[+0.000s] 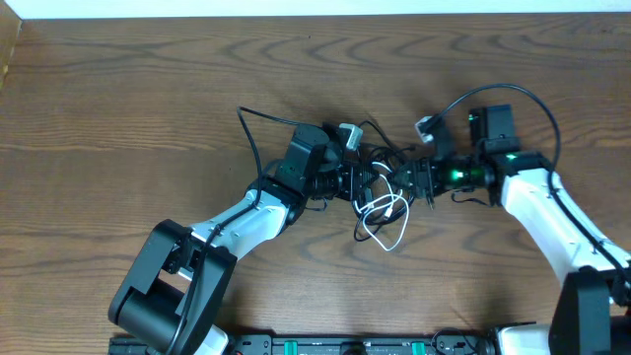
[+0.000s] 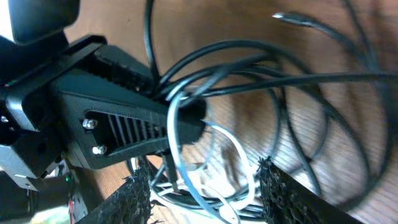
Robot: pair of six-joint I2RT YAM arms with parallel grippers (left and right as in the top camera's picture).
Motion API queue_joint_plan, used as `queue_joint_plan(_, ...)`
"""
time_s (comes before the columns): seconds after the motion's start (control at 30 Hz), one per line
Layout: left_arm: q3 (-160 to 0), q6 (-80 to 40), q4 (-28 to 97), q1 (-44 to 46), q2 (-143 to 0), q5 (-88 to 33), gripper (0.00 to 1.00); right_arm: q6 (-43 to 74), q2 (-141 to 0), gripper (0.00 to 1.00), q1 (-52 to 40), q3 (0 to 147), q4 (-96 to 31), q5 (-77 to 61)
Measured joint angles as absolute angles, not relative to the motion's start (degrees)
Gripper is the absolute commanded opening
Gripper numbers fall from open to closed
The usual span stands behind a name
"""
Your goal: Untangle cables
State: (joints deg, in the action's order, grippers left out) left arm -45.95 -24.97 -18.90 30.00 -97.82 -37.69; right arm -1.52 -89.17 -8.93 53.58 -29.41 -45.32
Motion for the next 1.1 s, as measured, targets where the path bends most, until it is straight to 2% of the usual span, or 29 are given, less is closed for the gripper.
queue_joint_plan(0.07,-46.0,-24.9,-18.9,30.0,-97.8,-38.0,0.08,-1.7,-89.4,0.49,-10.1,53.6,-29.1,-45.5)
queue_joint_plan(0.1,-46.0,-24.9,-18.9,30.0,-97.8,-38.1,0.08,-1.8,-89.4,0.42,-10.7,53.6,-29.0,-45.6)
queue_joint_plan(0.17,-46.0,-24.9,-18.9,30.0,-97.8,-38.5,0.08,-1.9,-89.4,0.21,-11.6,53.6,-28.4,-45.7)
queue_joint_plan(0.2,-46.0,-24.9,-18.9,30.0,-97.8,-38.5,0.08,-1.9,-89.4,0.01,-11.8,53.6,-28.0,-45.8)
queue_joint_plan(0.47,-46.0,-23.7,-16.7,30.0,-97.8,-38.5,0.10,1.7,-89.2,0.01,-10.8,53.5,-24.4,-45.4)
queue_joint_plan(0.53,-46.0,-23.3,-14.8,30.0,-97.8,-37.3,0.17,2.2,-88.1,0.01,-9.2,53.5,-25.0,-45.3)
queue_joint_plan(0.67,-46.0,-22.5,-12.1,30.1,-97.8,-32.6,0.43,3.5,-81.8,0.01,-3.7,53.5,-26.3,-45.5)
queue_joint_plan(0.77,-45.9,-22.5,-11.7,30.1,-97.8,-29.5,0.57,4.2,-77.0,0.01,-0.6,53.6,-27.9,-47.1)
queue_joint_plan(0.8,-45.9,-22.4,-11.8,30.1,-97.8,-28.8,0.76,4.3,-75.7,0.01,-0.1,53.6,-28.4,-47.8)
queue_joint_plan(0.83,-45.9,-22.5,-11.8,30.1,-97.8,-28.3,0.81,4.4,-74.9,0.01,0.0,53.6,-28.9,-48.5)
queue_joint_plan(0.97,-45.9,-22.3,-11.7,30.1,-97.8,-27.0,0.82,4.6,-74.3,0.01,0.0,53.6,-29.5,-50.0)
queue_joint_plan(1.0,-45.9,-22.3,-11.8,30.1,-97.8,-26.8,0.82,4.7,-74.3,0.05,0.0,53.6,-29.9,-50.0)
queue_joint_plan(1.03,-45.9,-22.3,-11.8,30.1,-97.8,-26.7,0.82,4.8,-74.3,0.14,0.0,53.6,-30.5,-49.9)
queue_joint_plan(1.1,-45.9,-22.3,-11.8,30.1,-97.8,-26.6,0.82,5.2,-74.3,0.26,0.0,53.6,-32.1,-48.9)
